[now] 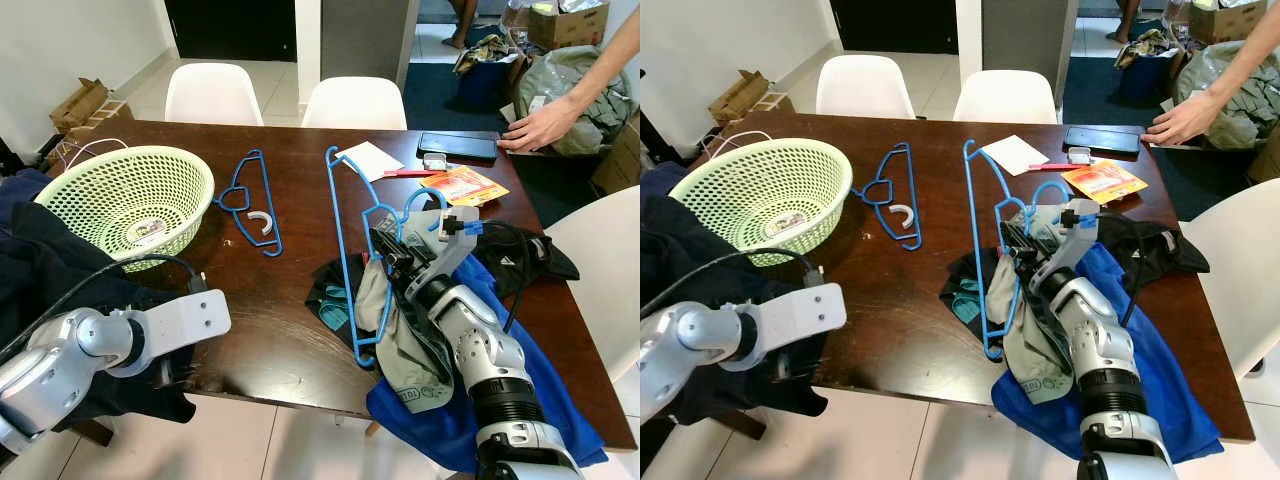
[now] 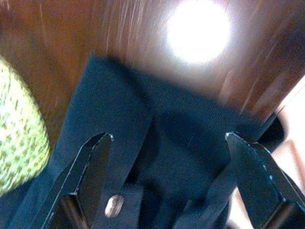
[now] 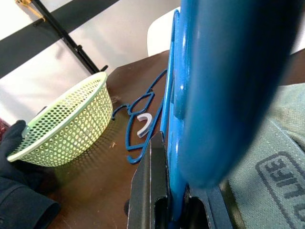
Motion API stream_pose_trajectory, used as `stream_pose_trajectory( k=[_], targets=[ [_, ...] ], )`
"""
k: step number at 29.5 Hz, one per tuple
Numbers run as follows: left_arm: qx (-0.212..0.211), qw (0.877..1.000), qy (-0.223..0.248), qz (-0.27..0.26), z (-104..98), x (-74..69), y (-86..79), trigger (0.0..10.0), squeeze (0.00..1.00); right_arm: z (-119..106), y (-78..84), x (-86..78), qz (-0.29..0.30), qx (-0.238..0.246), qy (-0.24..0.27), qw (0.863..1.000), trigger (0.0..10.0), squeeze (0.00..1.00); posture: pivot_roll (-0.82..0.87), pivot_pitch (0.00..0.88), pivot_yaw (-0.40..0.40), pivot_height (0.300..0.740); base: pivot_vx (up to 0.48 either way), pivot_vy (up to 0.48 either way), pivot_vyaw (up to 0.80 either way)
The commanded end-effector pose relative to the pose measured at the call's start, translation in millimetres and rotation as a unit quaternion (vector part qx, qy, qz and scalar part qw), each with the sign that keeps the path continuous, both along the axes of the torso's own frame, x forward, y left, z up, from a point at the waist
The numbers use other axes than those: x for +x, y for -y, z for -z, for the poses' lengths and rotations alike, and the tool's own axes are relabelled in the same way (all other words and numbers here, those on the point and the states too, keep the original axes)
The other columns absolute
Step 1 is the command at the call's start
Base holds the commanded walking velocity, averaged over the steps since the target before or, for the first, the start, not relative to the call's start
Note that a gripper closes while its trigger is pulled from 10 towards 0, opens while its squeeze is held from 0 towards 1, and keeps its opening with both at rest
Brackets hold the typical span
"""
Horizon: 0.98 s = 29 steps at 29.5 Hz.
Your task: Hang hanger
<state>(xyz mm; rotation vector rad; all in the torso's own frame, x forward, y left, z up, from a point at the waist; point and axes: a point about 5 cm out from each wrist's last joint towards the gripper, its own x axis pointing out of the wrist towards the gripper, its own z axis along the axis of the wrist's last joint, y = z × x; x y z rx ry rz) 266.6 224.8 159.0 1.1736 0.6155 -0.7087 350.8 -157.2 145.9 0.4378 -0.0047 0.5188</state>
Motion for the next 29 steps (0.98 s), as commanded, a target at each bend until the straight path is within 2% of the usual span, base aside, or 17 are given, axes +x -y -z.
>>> stream_pose_trajectory(
  k=[1, 2, 3, 4, 5, 9, 11, 15, 16, 22, 28, 29],
  targets=[
    [0.048, 0.999, -0.009, 0.003, 3, -1.0, -9.9, 10.0, 0.00, 7, -1.6, -1.2, 0.001, -0.003, -0.012, 1.000, 10.0, 0.00, 0.05, 0.075, 0.040, 0.740, 0.000, 0.000, 0.00],
    [0.048, 0.999, -0.009, 0.003, 3, -1.0, -9.9, 10.0, 0.00, 7, -1.6, -1.2, 0.001, -0.003, -0.012, 1.000, 10.0, 0.00, 0.05, 0.075, 0.040, 0.740, 0.000, 0.000, 0.00],
    [0.074, 0.997, -0.008, 0.005, 3, 0.3, -15.5, 10.0, 0.00, 7, -1.6, -1.1, 0.001, -0.003, -0.013, 1.000, 10.0, 0.00, 0.05, 0.077, 0.040, 0.740, 0.000, 0.000, 0.00],
    [0.074, 0.997, -0.008, 0.005, 3, 0.3, -15.5, 10.0, 0.00, 7, -1.6, -1.1, 0.001, -0.003, -0.013, 1.000, 10.0, 0.00, 0.05, 0.077, 0.040, 0.740, 0.000, 0.000, 0.00],
    [0.100, 0.995, -0.004, 0.008, 3, 2.0, -21.0, 10.0, 0.00, 7, -1.5, -1.0, 0.001, -0.002, -0.013, 1.000, 10.0, 0.00, 0.05, 0.079, 0.041, 0.740, 0.000, 0.000, 0.00],
    [0.129, 0.992, 0.005, 0.012, 2, 5.0, -28.6, 10.0, 0.00, 7, -1.2, -1.2, 0.001, -0.001, -0.013, 1.000, 10.0, 0.00, 0.05, 0.080, 0.043, 0.740, 0.000, 0.000, 0.00],
    [0.129, 0.992, 0.005, 0.012, 2, 5.0, -28.6, 10.0, 0.00, 7, -1.2, -1.2, 0.001, -0.001, -0.013, 1.000, 10.0, 0.00, 0.05, 0.080, 0.043, 0.740, 0.000, 0.000, 0.00],
    [0.142, 0.989, 0.037, 0.015, 2, 12.5, -31.4, 10.0, 0.00, 7, -0.3, -1.5, 0.002, -0.001, -0.013, 1.000, 10.0, 0.00, 0.05, 0.084, 0.045, 0.740, 0.000, 0.000, 0.00],
    [0.149, 0.987, 0.057, 0.017, 1, 17.1, -31.7, 10.0, 0.00, 7, 0.2, -1.7, 0.003, -0.001, -0.013, 1.000, 10.0, 0.00, 0.05, 0.085, 0.046, 0.740, 0.000, 0.000, 0.00],
    [0.154, 0.983, 0.093, 0.022, -1, 26.2, -30.0, 10.0, 0.00, 7, 0.4, -2.0, 0.003, -0.001, -0.012, 1.000, 10.0, 0.00, 0.05, 0.085, 0.046, 0.740, 0.000, 0.000, 0.00],
    [0.158, 0.983, 0.087, 0.025, 8, 27.3, -32.6, 10.0, 0.00, 7, -0.4, -1.8, 0.003, -0.002, -0.011, 1.000, 10.0, 0.00, 0.04, 0.090, 0.046, 0.740, 0.000, 0.000, 0.00],
    [0.157, 0.983, 0.089, 0.024, 10, 27.9, -33.1, 4.5, 0.00, 6, -0.5, -1.8, 0.003, -0.002, -0.011, 1.000, 10.0, 0.00, 0.04, 0.090, 0.046, 0.740, 0.000, 0.000, 0.00]
  ],
)
